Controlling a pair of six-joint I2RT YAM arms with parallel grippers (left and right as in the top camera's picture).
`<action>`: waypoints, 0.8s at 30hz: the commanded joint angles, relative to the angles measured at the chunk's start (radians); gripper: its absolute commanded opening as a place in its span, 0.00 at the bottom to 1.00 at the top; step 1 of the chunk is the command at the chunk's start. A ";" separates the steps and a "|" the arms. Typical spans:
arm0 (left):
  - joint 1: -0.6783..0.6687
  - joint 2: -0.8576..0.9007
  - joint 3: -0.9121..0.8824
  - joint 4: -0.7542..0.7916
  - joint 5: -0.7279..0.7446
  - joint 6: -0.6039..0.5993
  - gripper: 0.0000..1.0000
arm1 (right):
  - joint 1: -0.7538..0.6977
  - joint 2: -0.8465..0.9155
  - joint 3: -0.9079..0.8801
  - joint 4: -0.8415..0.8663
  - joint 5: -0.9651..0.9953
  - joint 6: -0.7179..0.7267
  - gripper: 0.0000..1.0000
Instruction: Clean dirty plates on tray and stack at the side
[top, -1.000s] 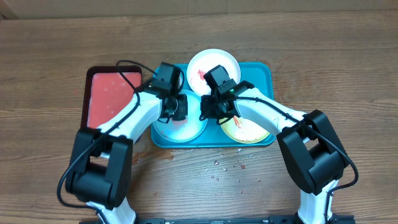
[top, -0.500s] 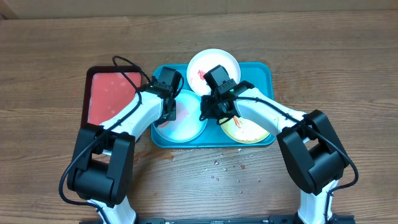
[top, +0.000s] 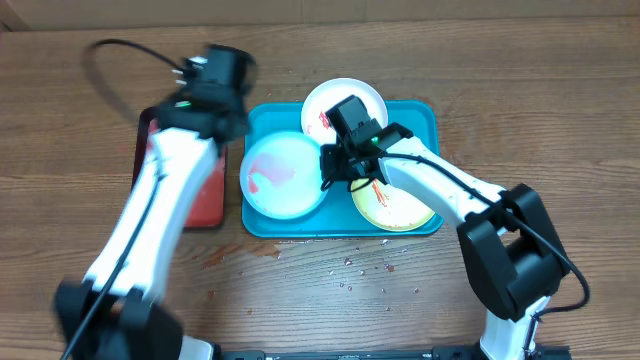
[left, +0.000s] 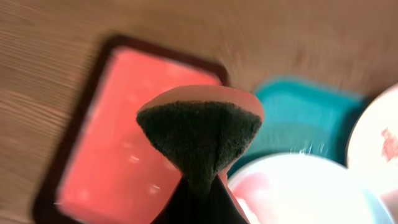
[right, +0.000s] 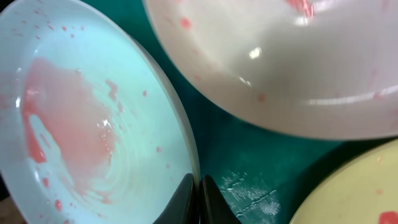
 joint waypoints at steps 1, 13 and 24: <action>0.125 -0.096 0.026 -0.033 0.039 -0.021 0.04 | 0.007 -0.095 0.096 -0.004 0.046 -0.104 0.04; 0.356 0.025 0.006 -0.064 0.371 -0.021 0.04 | 0.191 -0.115 0.276 -0.093 0.837 -0.445 0.04; 0.370 0.075 0.006 -0.061 0.341 -0.022 0.04 | 0.354 -0.115 0.276 0.002 1.104 -0.827 0.04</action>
